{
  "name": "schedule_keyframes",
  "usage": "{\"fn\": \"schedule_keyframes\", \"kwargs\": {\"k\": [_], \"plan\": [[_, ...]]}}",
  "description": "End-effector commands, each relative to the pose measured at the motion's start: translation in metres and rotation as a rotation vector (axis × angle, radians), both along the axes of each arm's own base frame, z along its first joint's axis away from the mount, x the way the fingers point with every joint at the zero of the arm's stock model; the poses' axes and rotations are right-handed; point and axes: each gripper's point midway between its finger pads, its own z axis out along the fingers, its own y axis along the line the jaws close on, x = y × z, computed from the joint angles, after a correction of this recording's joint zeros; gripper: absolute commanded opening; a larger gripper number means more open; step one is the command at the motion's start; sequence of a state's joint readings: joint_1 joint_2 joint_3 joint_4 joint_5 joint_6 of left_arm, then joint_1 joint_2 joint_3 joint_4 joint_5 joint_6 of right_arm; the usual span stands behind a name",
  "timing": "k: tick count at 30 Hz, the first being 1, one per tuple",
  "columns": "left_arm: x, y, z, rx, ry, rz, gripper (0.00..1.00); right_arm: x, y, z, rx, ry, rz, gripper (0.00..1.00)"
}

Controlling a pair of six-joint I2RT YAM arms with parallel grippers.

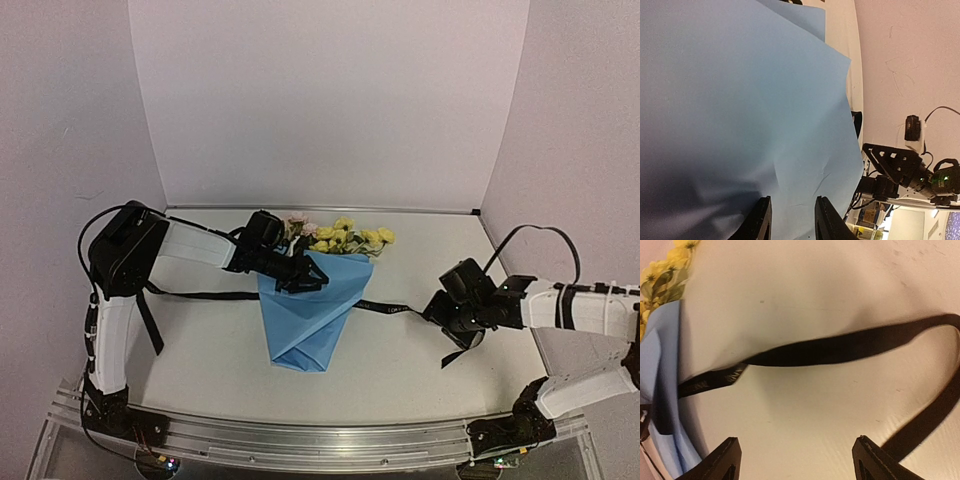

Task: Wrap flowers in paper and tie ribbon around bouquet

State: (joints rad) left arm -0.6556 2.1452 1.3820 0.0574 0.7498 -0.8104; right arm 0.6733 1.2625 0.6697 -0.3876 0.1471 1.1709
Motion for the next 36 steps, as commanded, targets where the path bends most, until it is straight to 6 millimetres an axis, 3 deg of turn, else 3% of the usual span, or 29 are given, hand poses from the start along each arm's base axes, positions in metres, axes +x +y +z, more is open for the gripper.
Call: {"fn": "schedule_keyframes", "kwargs": {"k": [1,7,12,18,20,22,26,32,36], "plan": [[0.007,-0.009,0.018,-0.039,-0.049,-0.019,0.31,-0.044,-0.048,-0.019,-0.071,0.093,-0.15,0.76],[0.006,-0.01,0.019,-0.041,-0.053,-0.025,0.31,-0.066,-0.076,-0.035,-0.081,0.147,-0.259,0.74],[0.005,-0.011,0.021,-0.045,-0.059,-0.028,0.31,-0.064,-0.087,-0.047,-0.136,0.204,-0.291,0.66],[0.004,-0.012,0.035,-0.056,-0.097,-0.04,0.35,-0.05,-0.083,-0.059,-0.171,0.238,-0.283,0.5],[0.004,-0.012,0.038,-0.059,-0.104,-0.043,0.35,-0.044,-0.08,-0.062,-0.173,0.242,-0.276,0.42],[0.002,-0.012,0.042,-0.06,-0.112,-0.047,0.35,-0.039,-0.078,-0.063,-0.187,0.243,-0.266,0.28],[0.003,-0.011,0.053,-0.063,-0.141,-0.048,0.37,-0.024,-0.073,-0.044,-0.178,0.181,-0.244,0.0],[0.005,-0.011,0.07,-0.081,-0.175,-0.043,0.4,-0.001,-0.062,0.013,-0.132,0.057,-0.192,0.0],[0.006,-0.012,0.074,-0.086,-0.182,-0.039,0.4,0.016,-0.04,0.059,-0.053,-0.025,-0.12,0.0]]}}
